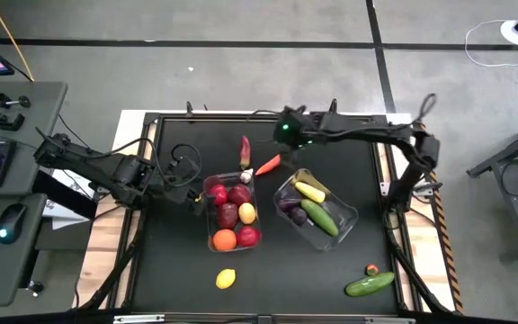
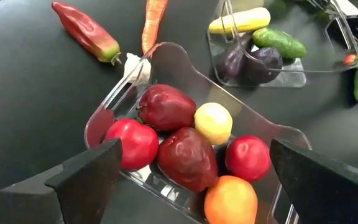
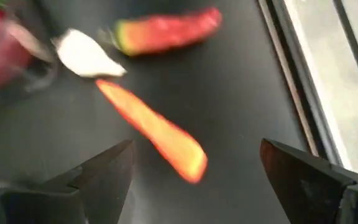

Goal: Sort produce into baskets
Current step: Adjust the right transparent bin

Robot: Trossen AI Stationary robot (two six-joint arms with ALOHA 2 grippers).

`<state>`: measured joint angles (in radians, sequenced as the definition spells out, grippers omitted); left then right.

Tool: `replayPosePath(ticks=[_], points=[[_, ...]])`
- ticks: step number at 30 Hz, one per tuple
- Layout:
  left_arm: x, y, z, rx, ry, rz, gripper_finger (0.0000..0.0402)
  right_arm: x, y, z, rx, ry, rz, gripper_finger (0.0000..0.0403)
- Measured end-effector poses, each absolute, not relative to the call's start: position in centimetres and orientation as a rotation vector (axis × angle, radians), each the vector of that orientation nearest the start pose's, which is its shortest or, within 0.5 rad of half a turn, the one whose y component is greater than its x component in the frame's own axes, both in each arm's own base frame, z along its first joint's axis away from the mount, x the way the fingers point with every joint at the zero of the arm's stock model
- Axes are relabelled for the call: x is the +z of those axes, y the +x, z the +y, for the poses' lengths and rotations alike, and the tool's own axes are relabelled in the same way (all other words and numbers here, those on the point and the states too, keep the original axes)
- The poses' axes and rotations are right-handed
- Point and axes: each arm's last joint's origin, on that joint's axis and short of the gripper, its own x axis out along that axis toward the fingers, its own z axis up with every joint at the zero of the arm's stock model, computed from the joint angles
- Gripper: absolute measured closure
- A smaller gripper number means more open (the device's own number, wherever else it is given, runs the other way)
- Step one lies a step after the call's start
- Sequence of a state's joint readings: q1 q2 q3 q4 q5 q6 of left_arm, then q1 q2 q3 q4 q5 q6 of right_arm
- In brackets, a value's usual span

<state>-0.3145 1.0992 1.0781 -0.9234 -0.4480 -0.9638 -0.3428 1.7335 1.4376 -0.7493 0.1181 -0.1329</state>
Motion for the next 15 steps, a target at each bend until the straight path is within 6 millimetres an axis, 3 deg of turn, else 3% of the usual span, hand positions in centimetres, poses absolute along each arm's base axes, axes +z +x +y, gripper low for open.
replayPosePath(ticks=[4, 8, 15], points=[[31.8, 19.5, -5.0, 0.509, -0.524, 0.732, 0.0005, 28.4, 30.0, -11.8, -0.397, 0.070, 1.188, 0.0066], [31.8, 19.5, -5.0, 0.500, -0.495, 0.736, 0.0005, 29.5, 24.9, -9.7, -0.505, 0.158, 1.250, 0.0066], [31.8, 19.5, -5.0, 0.480, -0.441, 0.746, 0.0005, 28.1, 17.2, -4.2, -0.714, 0.487, 1.238, 0.0066]])
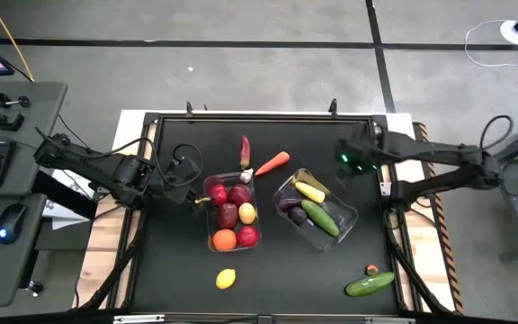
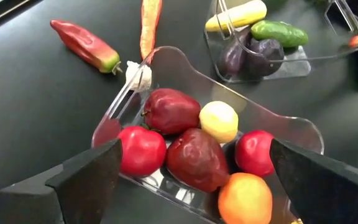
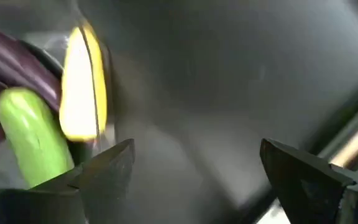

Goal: Sort produce into baskets
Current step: Adjust the right transparent bin

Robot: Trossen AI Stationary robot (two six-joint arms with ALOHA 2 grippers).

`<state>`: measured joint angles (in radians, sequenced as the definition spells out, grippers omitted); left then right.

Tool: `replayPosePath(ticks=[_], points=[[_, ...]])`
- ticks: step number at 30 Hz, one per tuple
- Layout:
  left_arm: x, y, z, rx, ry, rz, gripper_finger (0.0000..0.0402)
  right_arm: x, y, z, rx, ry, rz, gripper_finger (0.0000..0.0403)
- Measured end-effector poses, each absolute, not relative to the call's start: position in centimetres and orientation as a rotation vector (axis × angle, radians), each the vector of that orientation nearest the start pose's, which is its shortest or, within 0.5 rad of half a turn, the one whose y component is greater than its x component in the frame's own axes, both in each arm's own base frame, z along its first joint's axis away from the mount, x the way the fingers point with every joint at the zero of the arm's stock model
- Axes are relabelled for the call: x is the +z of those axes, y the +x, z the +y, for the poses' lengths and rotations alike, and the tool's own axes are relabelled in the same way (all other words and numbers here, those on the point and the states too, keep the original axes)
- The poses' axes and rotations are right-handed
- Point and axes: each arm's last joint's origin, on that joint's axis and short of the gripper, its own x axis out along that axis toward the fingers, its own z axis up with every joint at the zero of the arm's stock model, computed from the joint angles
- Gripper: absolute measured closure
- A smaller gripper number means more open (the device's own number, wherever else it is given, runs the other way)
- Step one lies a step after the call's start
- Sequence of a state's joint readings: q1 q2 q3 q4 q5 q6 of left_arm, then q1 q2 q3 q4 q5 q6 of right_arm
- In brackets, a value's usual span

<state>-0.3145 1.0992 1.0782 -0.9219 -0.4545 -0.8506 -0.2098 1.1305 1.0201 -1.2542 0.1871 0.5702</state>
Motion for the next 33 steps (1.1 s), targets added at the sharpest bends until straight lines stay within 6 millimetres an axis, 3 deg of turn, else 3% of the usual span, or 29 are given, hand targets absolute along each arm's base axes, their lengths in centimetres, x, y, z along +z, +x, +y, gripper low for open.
replayPosePath(ticks=[3, 8, 20, 33], points=[[31.8, 19.5, -5.0, 0.477, -0.433, 0.747, 0.0005, 26.7, 15.5, -2.3, -0.764, 0.612, 1.260, 0.0066], [31.8, 19.6, -5.0, 0.478, -0.434, 0.743, 0.0005, 24.9, 14.7, 0.0, -0.775, 0.772, 1.321, 0.0071], [31.8, 19.6, -4.9, 0.508, -0.436, 0.718, 0.0005, 24.2, 13.7, 2.7, -0.861, 0.767, 1.372, 0.0098], [31.8, 19.6, -4.9, 0.520, -0.462, 0.710, 0.0005, 22.5, 16.4, 5.5, -0.700, 0.820, 1.463, 0.0099]])
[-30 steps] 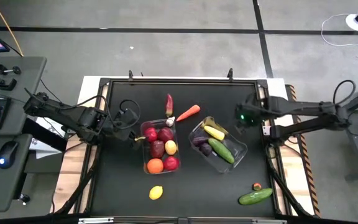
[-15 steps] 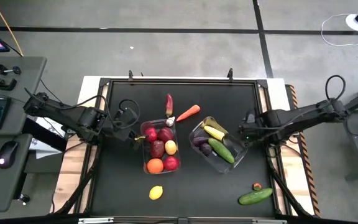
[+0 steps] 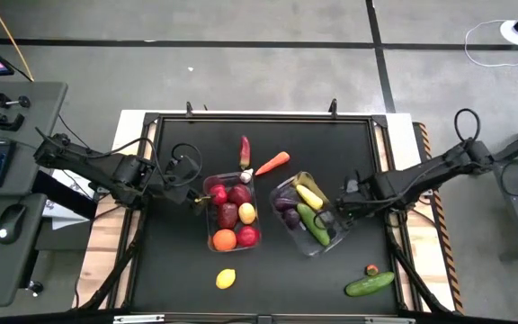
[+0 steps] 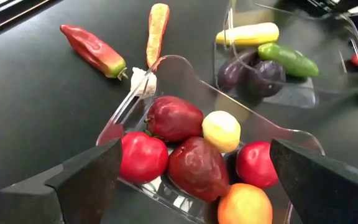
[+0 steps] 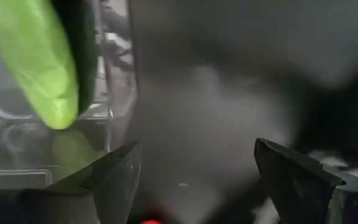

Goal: Sort produce into baskets
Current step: Adjust the right transparent bin

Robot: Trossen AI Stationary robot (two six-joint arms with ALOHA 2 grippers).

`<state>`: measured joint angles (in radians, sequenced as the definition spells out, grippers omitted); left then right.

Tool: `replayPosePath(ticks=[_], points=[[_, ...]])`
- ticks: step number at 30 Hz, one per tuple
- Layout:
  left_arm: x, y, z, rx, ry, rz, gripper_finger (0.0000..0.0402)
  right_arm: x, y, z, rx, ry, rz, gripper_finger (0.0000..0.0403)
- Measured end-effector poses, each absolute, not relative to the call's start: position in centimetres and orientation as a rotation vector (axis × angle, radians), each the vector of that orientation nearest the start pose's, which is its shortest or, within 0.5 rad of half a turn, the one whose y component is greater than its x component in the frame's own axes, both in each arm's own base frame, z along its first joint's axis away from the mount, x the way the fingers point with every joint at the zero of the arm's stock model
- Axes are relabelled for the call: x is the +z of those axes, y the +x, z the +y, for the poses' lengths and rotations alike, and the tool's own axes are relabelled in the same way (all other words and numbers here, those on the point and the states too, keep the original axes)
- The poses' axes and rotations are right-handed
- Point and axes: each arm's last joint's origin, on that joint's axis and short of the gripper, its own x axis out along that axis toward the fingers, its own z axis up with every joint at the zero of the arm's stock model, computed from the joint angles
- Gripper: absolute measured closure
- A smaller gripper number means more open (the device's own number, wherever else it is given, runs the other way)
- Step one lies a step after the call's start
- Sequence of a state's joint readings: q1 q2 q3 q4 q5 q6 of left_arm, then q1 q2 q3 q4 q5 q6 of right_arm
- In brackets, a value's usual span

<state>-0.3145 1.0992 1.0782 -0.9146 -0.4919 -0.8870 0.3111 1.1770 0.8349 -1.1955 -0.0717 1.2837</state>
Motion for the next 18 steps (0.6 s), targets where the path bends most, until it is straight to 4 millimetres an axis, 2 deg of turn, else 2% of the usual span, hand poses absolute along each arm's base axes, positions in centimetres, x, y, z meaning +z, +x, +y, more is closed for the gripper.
replayPosePath(ticks=[6, 13, 18], points=[[31.8, 19.6, -4.9, 0.520, -0.463, 0.711, 0.0005, 22.5, 18.2, 6.8, -0.624, 0.951, 1.316, 0.0099], [31.8, 19.6, -4.9, 0.516, -0.459, 0.714, 0.0005, 23.0, 20.1, 7.3, -0.574, 1.061, 1.093, 0.0099], [31.8, 19.6, -5.0, 0.506, -0.449, 0.723, 0.0005, 22.4, 21.2, 7.7, -0.562, 1.068, 1.066, 0.0099]])
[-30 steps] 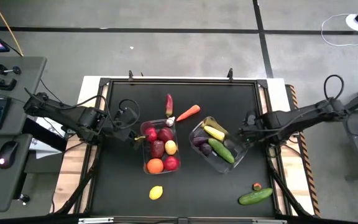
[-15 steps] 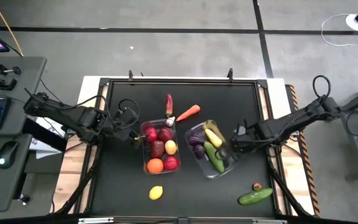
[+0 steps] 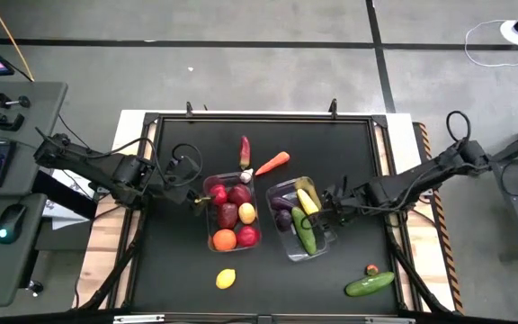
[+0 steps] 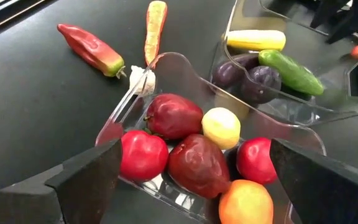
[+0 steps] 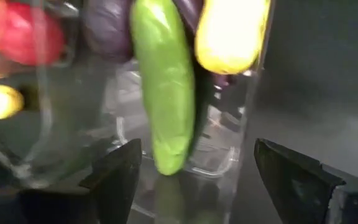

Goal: Sort produce into baskets
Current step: Adjust the right transparent bin

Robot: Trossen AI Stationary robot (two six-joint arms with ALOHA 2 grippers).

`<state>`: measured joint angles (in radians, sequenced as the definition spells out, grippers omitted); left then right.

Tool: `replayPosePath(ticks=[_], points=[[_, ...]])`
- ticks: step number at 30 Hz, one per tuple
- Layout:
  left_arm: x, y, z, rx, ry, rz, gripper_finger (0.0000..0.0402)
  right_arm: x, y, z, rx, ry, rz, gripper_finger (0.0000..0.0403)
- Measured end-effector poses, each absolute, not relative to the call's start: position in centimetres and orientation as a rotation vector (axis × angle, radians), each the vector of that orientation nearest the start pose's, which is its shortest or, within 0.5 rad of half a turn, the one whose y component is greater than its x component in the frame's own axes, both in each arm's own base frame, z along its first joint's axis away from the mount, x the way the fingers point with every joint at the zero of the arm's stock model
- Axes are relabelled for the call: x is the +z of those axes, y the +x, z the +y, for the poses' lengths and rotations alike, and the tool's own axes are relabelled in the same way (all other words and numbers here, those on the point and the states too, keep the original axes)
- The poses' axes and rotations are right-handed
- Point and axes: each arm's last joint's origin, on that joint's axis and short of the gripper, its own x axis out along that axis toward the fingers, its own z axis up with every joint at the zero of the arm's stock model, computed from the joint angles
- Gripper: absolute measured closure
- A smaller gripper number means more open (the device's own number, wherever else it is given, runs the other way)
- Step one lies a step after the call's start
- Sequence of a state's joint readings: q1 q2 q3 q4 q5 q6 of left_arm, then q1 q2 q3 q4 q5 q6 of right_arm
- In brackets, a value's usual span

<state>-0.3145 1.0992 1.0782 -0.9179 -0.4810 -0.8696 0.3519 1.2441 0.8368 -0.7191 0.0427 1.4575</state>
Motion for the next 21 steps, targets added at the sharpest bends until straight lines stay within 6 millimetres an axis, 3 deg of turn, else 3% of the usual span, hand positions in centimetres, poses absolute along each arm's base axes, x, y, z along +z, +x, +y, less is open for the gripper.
replayPosePath(ticks=[4, 9, 15, 21], points=[[31.8, 19.6, -5.0, 0.507, -0.447, 0.725, 0.0005, 22.5, 21.3, 7.7, -0.557, 1.060, 1.057, 0.0099], [31.8, 19.6, -5.0, 0.504, -0.440, 0.727, 0.0005, 25.3, 21.2, 7.6, -0.551, 0.994, 1.001, 0.0099], [31.8, 19.6, -5.0, 0.504, -0.441, 0.727, 0.0005, 26.9, 18.7, 8.6, -0.644, 0.912, 1.228, 0.0099], [31.8, 19.6, -5.0, 0.514, -0.463, 0.721, 0.0005, 26.1, 16.4, 10.4, -0.719, 0.933, 1.421, 0.0099]])
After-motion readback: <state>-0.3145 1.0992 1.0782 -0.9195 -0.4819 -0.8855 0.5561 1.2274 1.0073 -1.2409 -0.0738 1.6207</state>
